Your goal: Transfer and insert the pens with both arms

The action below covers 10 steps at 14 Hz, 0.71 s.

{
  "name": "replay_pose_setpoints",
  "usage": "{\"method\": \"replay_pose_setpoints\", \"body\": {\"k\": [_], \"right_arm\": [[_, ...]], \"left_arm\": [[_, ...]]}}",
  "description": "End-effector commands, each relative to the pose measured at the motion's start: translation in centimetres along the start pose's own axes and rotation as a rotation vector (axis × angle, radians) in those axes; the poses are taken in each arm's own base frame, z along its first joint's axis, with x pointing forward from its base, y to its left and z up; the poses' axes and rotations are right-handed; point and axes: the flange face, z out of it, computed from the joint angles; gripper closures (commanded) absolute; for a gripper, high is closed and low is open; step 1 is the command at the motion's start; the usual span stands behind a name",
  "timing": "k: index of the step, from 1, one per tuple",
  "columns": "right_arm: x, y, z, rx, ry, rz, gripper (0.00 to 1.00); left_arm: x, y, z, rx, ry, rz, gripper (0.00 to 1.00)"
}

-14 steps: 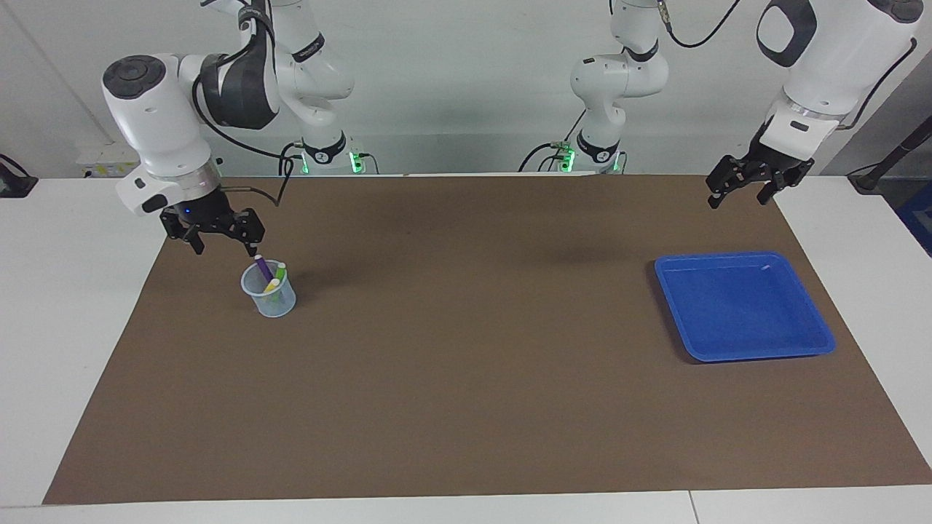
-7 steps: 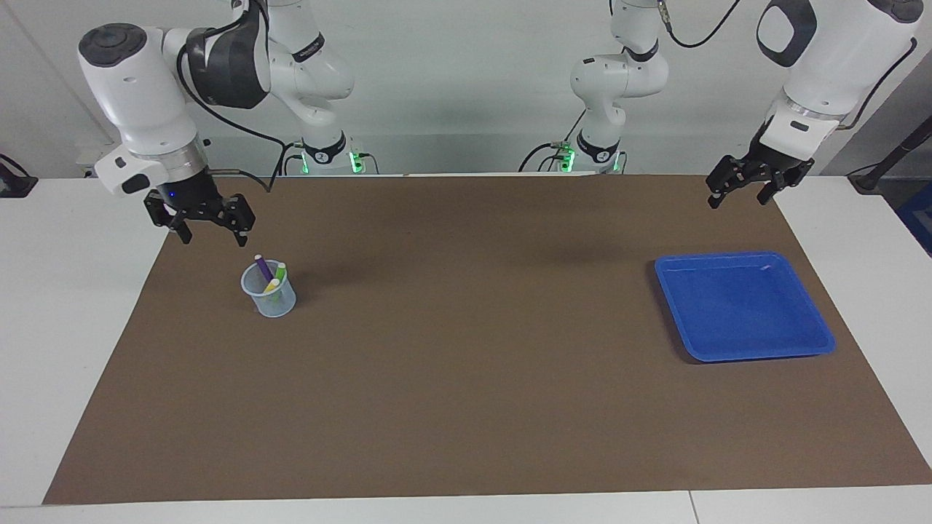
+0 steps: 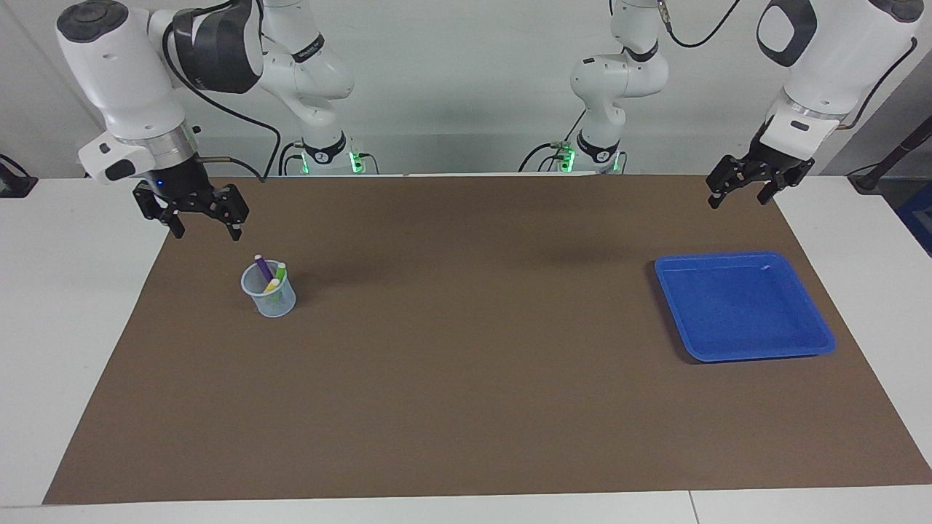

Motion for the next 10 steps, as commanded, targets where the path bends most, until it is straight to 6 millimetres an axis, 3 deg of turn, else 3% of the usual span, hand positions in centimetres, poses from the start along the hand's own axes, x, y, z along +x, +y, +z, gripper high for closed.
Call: {"method": "replay_pose_setpoints", "body": {"k": [1,10], "right_arm": [[0.61,0.36,-0.31,0.027,-0.015,-0.004,0.00],[1.49,0.43,-0.98,0.025,0.006,-0.007,0.00]], "left_arm": [[0.44,-0.15,-0.47,0.009,-0.003,0.013,0.00],[0.50,0.18,-0.40,0.009,-0.003,0.019,0.00]]}}
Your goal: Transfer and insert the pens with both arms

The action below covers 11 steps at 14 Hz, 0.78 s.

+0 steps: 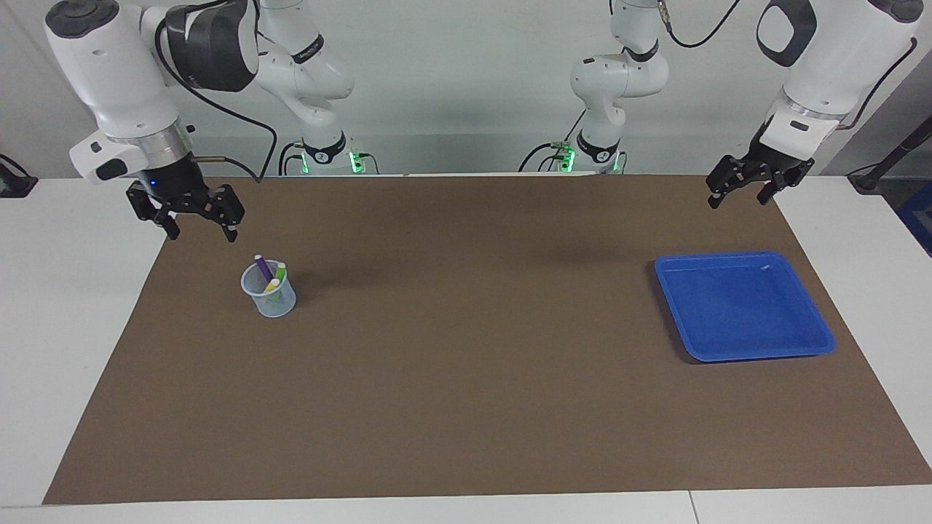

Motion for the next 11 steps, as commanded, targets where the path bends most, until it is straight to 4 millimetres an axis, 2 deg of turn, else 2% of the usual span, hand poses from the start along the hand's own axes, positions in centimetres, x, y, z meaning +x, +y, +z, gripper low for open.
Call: {"method": "replay_pose_setpoints", "body": {"k": [1,8,11], "right_arm": [[0.6,0.2,-0.3,0.022,-0.007,-0.010,0.00],[1.1,-0.1,-0.6,0.016,0.000,-0.022,0.00],[1.3,0.3,-1.7,0.011,0.023,-0.017,0.00]], "left_arm": [[0.5,0.1,-0.4,0.007,-0.003,0.017,0.00],[0.5,0.2,-0.3,0.007,-0.005,0.018,0.00],[0.5,0.1,-0.3,0.007,-0.005,0.017,0.00]]}}
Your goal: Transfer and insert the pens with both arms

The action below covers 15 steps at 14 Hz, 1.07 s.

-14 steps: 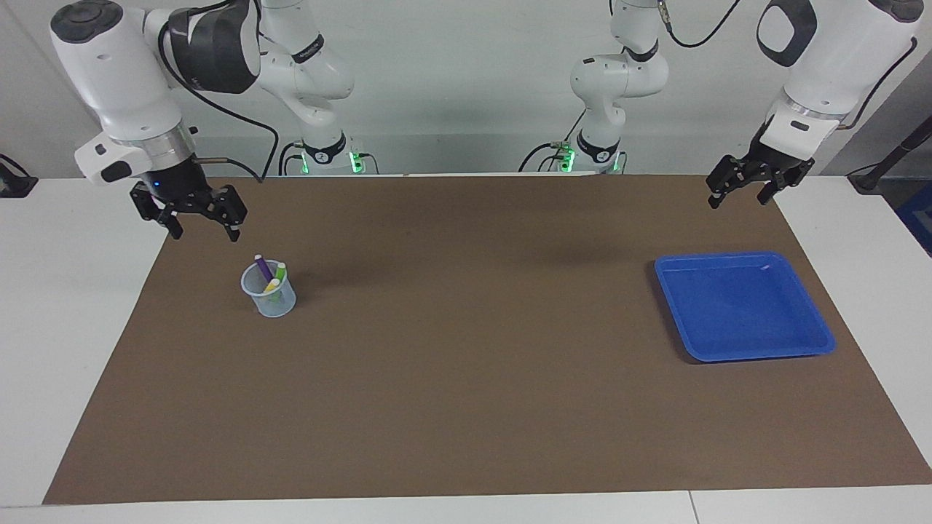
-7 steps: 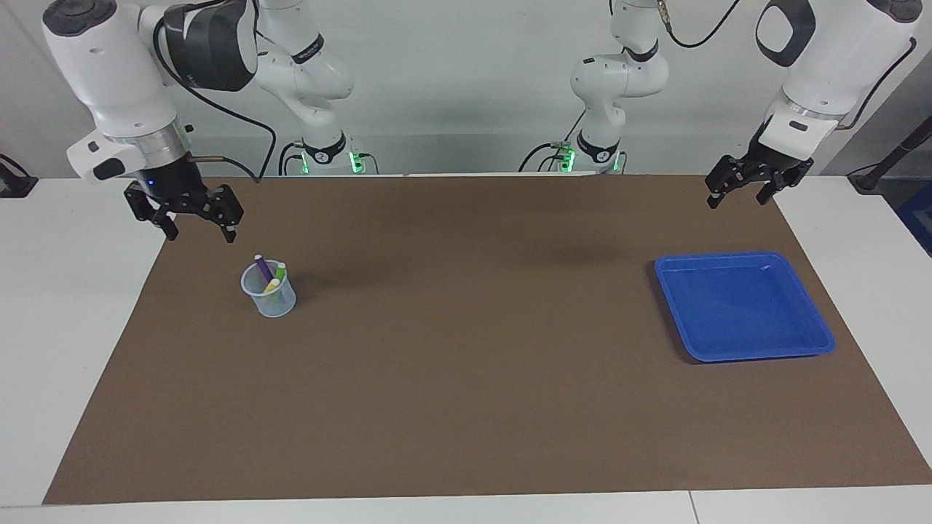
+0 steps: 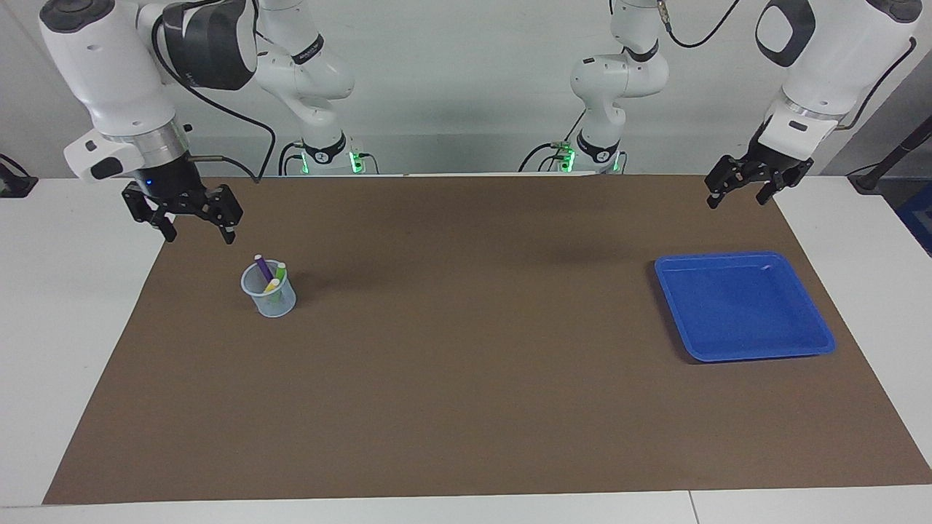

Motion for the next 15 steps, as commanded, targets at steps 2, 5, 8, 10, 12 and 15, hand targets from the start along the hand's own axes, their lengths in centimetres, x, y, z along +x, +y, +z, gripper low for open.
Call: {"method": "replay_pose_setpoints", "body": {"k": [2,5,8,10,12,15], "right_arm": [[0.6,0.8,-1.6,0.016,0.002,-0.003,0.00],[0.5,0.7,-2.9,0.023,0.003,-0.002,0.00],[0.5,0.9,-3.5,0.020,0.003,0.002,0.00],[0.6,0.9,-4.0,0.020,0.009,0.003,0.00],[0.6,0.7,-4.0,0.020,0.009,-0.002,0.00],[0.6,0.6,-4.0,0.020,0.009,-0.003,0.00]], "left_arm": [[0.5,0.0,-0.4,0.007,-0.004,0.014,0.00],[0.5,0.0,-0.4,0.006,-0.004,0.014,0.00],[0.4,-0.2,-0.4,0.007,-0.003,0.011,0.00],[0.4,-0.3,-0.4,0.006,-0.004,0.010,0.00],[0.3,-0.2,-0.4,0.007,-0.011,0.008,0.00],[0.3,-0.4,-0.4,0.008,-0.018,0.004,0.00]]}}
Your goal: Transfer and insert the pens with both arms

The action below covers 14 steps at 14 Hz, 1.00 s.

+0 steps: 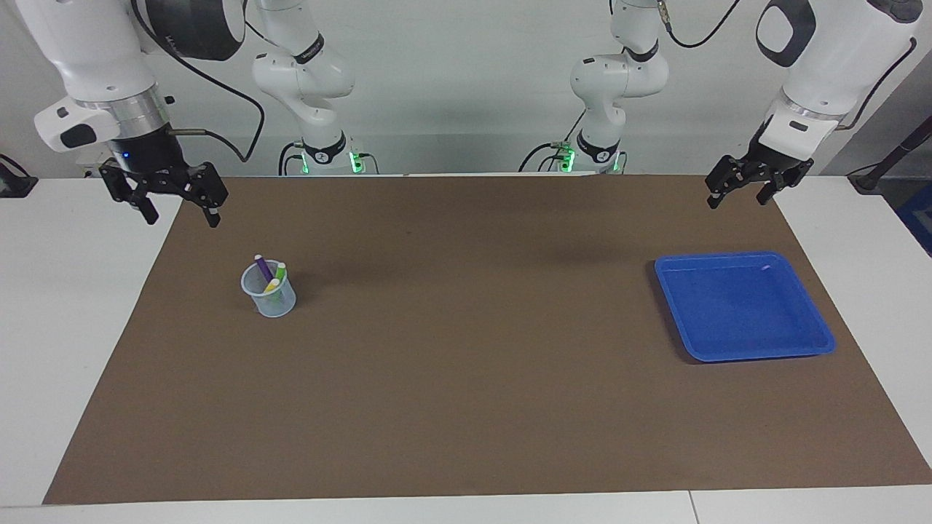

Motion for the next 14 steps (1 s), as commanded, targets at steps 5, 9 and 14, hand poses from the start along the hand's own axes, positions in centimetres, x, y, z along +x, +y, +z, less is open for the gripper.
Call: {"method": "replay_pose_setpoints", "body": {"k": [5,9,14], "right_arm": [[0.4,0.5,-0.1,0.020,-0.010,-0.006,0.00],[0.4,0.4,-0.2,0.020,-0.015,-0.008,0.00],[-0.5,0.3,-1.5,0.038,-0.079,-0.013,0.00]], "left_arm": [[0.2,-0.3,-0.5,0.008,-0.014,0.005,0.00],[0.2,-0.4,-0.5,0.008,-0.014,0.004,0.00],[0.3,-0.6,-0.5,0.008,-0.010,0.001,0.00]]}}
